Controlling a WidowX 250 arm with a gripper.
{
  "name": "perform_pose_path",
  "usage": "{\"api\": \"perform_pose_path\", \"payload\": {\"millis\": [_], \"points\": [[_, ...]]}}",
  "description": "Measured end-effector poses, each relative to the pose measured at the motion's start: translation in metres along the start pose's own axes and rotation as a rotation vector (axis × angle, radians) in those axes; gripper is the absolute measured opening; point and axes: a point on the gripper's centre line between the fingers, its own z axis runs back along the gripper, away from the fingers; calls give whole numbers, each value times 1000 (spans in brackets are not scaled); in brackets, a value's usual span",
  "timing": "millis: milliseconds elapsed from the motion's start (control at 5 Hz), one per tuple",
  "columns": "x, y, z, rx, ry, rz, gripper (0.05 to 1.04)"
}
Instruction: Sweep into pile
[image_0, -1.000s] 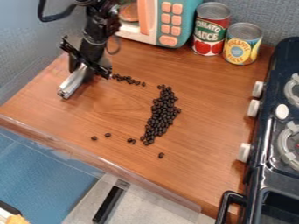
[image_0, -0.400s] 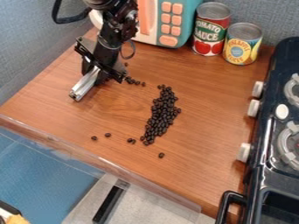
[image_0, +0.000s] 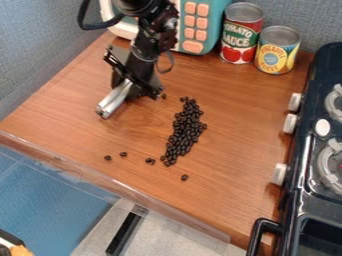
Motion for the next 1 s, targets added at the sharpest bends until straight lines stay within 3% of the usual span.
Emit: {"api": "perform_pose_path", "payload": {"millis": [400, 1000], "points": [[2, -33, 16, -64, 2, -9, 381], [2, -61, 29, -116, 22, -36, 381]]}}
